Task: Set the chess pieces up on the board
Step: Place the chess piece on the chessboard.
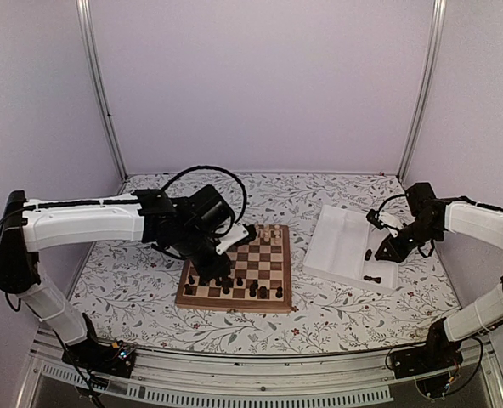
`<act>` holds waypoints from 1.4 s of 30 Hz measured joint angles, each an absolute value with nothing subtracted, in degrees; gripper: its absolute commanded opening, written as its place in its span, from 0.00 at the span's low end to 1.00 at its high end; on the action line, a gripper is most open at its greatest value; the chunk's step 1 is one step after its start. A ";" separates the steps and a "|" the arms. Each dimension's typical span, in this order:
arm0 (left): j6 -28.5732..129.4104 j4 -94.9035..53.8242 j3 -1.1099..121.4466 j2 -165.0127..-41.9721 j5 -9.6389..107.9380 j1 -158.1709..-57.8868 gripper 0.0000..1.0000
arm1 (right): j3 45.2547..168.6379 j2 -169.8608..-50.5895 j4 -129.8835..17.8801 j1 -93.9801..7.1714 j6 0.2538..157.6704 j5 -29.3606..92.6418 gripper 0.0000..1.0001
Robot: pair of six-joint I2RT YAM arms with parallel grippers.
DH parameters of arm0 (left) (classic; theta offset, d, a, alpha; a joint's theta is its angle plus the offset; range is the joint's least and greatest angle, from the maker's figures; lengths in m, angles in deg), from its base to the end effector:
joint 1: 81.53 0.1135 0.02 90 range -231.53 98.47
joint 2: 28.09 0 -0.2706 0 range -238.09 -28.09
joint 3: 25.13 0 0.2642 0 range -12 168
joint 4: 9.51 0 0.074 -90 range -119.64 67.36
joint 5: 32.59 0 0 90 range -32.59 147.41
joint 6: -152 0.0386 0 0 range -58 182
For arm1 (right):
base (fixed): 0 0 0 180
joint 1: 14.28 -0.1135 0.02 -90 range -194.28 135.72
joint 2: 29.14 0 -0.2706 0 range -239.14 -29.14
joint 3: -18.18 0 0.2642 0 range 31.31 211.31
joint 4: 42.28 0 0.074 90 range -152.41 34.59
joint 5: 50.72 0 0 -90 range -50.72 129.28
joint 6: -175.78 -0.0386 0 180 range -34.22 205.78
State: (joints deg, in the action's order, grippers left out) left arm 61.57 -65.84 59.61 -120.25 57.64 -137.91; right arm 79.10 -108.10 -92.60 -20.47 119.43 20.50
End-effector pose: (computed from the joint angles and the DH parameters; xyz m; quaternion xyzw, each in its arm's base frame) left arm 0.1895 -0.2847 0.2488 0.4564 0.8603 -0.1063 0.2007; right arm 0.2573 0.0404 0.1945 -0.3590 0.9006 0.1117 0.2180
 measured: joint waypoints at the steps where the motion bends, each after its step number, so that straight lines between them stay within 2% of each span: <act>1: 61.57 -66.08 58.78 -119.87 57.71 -138.13 0.00 | 79.10 -108.10 -92.57 -20.47 119.38 20.50 0.07; 33: 62.86 -60.44 58.48 -128.25 58.30 -141.67 0.06 | 78.91 -109.83 -92.18 -20.47 118.99 19.16 0.08; 42: 63.12 -59.75 58.56 -129.80 58.32 -141.69 0.13 | 78.84 -109.85 -92.16 -20.47 119.01 19.12 0.08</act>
